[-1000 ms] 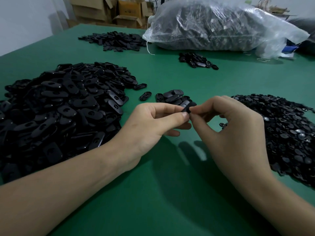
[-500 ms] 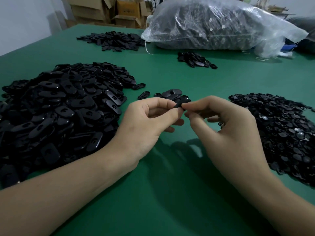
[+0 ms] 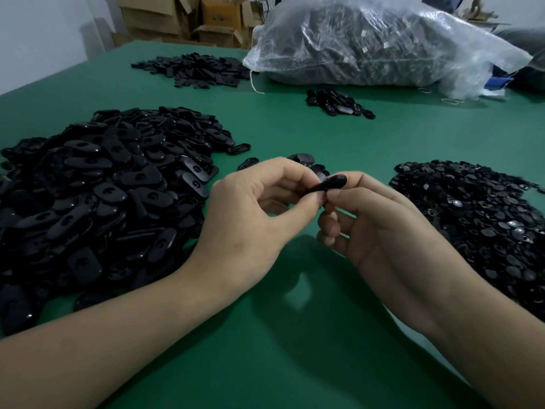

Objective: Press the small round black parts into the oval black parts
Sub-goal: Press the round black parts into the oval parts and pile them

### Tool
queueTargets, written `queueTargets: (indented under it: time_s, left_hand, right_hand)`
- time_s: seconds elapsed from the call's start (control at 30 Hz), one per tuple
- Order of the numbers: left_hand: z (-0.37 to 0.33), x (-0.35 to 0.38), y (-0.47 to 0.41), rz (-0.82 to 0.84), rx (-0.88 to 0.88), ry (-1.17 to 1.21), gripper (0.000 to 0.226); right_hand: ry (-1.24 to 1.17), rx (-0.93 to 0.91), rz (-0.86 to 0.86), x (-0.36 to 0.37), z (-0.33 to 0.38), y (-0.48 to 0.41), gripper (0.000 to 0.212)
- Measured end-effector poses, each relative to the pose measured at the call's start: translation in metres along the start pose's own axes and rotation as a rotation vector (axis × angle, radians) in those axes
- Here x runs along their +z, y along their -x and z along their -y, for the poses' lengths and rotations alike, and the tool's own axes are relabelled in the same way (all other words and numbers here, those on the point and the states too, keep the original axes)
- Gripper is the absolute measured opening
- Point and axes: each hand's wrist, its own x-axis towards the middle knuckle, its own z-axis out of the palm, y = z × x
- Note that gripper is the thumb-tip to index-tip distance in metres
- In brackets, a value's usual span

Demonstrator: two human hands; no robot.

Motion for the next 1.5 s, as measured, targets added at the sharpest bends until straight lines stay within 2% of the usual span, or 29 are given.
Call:
queueTargets:
  time_s: [0.17, 0.67, 1.0, 1.27, 1.5]
  left_hand:
    - [-0.0021, 0.0005, 0.0001, -0.024, 0.022, -0.033, 0.015]
    - [-0.0045, 0.0003, 0.0004, -0.026, -0.011, -0.025, 0.011]
    - [-0.0063, -0.0022, -0.0004, -0.028, 0.115, -0.177, 0.015]
    - [-0.0073, -0.0027, -0.0004, -0.061, 0.217, -0.297, 0.016]
    - [-0.0071, -0.0079, -0.0006, -0.055, 0.315, -0.371, 0.01]
  right_hand:
    - [-0.087, 0.016, 0.042, 0.0005, -0.0001, -0.0012, 0.01]
    - [-0.139, 0.015, 0.105, -0.0029, -0.001, -0.0002, 0.013]
    - [-0.127, 0.111, 0.093, -0.0045, 0.0022, 0.0004, 0.018]
    - [-0.137, 0.114, 0.142, -0.0072, 0.0013, 0.0019, 0.018]
    - [-0.192, 0.181, 0.162, -0.0075, 0.0043, 0.0006, 0.029]
